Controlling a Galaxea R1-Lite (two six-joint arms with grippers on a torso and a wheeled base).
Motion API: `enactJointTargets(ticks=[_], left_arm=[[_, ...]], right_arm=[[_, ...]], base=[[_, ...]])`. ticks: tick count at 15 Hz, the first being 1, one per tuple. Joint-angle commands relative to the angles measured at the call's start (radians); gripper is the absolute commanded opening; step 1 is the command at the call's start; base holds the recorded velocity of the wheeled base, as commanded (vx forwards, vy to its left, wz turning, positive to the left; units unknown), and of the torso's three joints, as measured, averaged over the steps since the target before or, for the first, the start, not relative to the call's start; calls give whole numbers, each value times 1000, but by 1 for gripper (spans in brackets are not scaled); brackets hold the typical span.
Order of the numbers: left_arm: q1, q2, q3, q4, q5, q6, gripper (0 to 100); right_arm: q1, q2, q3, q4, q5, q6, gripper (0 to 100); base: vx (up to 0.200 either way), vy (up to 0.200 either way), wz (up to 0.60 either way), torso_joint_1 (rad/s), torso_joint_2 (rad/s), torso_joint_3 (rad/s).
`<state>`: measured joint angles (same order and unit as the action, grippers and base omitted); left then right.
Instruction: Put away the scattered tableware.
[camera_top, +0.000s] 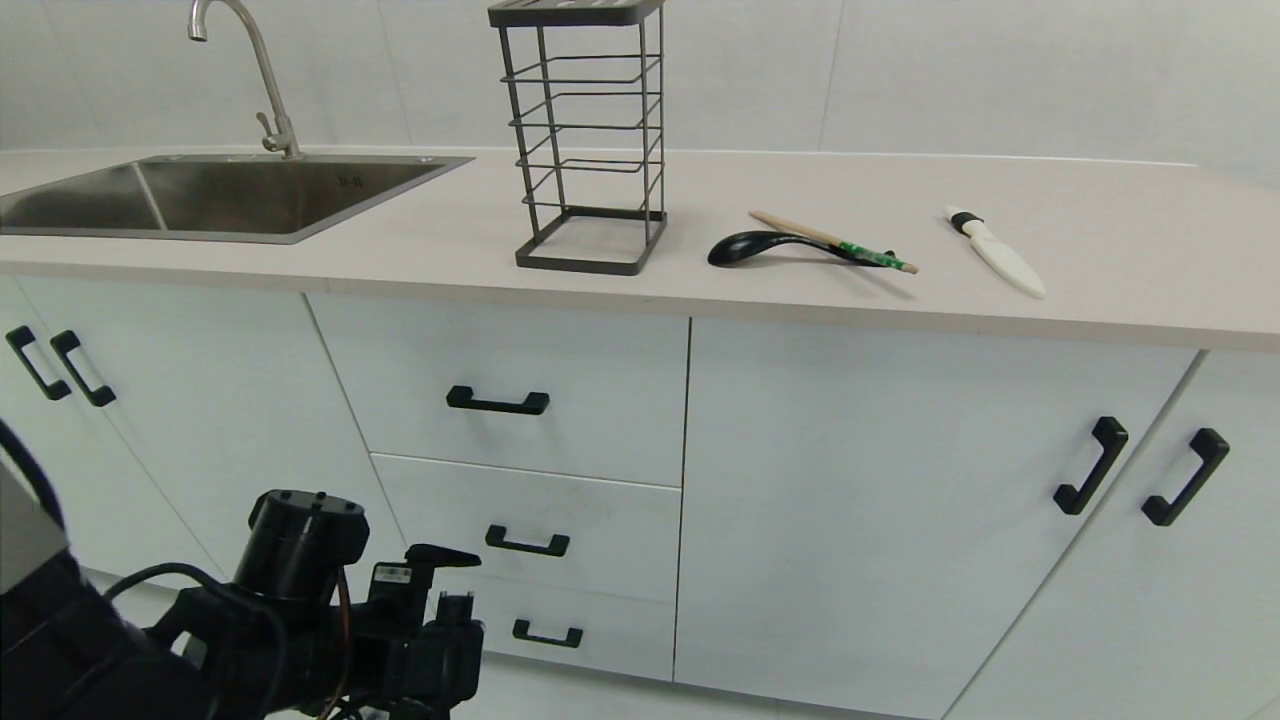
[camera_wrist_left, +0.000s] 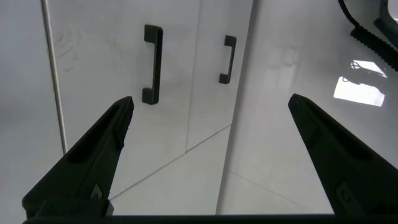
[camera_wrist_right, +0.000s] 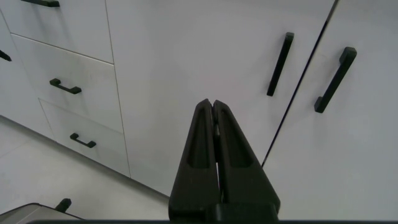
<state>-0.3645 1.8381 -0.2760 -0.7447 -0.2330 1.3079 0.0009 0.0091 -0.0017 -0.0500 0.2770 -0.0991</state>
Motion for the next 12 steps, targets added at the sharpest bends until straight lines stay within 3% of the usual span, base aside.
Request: enactJointTargets(ticks=[1, 7, 12], left_arm=[[-4, 135, -12, -81, 1, 2, 100], [-2, 236, -98, -104, 1, -2, 100], [-7, 336, -230, -102, 0, -6, 100]], right_arm=[[1, 2, 0, -1, 1, -1, 0], [1, 2, 0, -1, 1, -1, 0], [1, 2, 0, -1, 1, -1, 0]], base=[[0, 0, 0, 0, 0, 0], [0, 0, 0, 0, 0, 0], [0, 0, 0, 0, 0, 0]])
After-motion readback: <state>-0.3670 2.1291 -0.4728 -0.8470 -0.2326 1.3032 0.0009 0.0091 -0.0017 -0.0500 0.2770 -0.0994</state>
